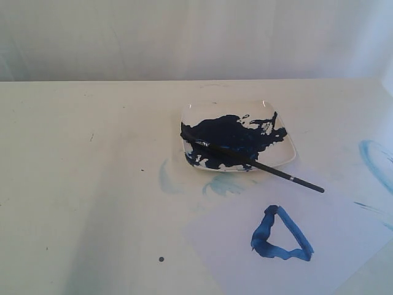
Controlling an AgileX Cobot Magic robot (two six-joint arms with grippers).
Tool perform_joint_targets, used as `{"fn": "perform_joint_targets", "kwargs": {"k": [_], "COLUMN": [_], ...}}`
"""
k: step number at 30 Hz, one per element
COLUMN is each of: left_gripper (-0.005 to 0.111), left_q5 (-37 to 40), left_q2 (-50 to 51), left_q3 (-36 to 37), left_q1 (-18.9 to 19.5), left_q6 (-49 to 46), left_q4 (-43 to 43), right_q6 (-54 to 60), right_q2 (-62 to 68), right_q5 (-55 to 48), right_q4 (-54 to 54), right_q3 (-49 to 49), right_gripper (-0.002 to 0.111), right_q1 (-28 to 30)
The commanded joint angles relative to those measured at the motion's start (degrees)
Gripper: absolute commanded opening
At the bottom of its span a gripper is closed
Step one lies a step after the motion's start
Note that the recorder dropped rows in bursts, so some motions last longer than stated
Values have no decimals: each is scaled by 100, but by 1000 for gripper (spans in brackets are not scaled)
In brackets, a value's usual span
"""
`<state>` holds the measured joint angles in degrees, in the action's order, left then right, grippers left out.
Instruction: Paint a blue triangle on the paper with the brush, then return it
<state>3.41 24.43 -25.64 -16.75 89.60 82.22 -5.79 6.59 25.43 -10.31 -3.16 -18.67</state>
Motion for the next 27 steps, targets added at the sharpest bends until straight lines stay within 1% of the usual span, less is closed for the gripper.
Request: {"fn": "perform_joint_targets", "kwargs": {"k": [1,7,11,16,22,27], "left_gripper": [0,0,0,0,0,0], "left_q5": [-31,-31,-31,-31,-43,-43], "left_q2": [-40,-40,-40,-40,-40,-40], "left_q3": [30,30,30,30,30,30], "left_q1": [11,11,11,11,11,11], "left_q6": [32,32,32,32,32,32], "left_q4": [67,67,67,67,67,67], "right_q6": [181,1398,1528,1204,1204,1204], "right_q2": [-15,-151,-557,-659,-659,-659], "right_q5": [-43,-2501,-4380,-4430,-4430,-4430], "right_q4": [459,459,459,380,395,373], "right_q3": [316,316,316,316,316,316], "right_gripper": [0,0,0,0,0,0], "right_q1": [-21,-9,116,471,964,1006]}}
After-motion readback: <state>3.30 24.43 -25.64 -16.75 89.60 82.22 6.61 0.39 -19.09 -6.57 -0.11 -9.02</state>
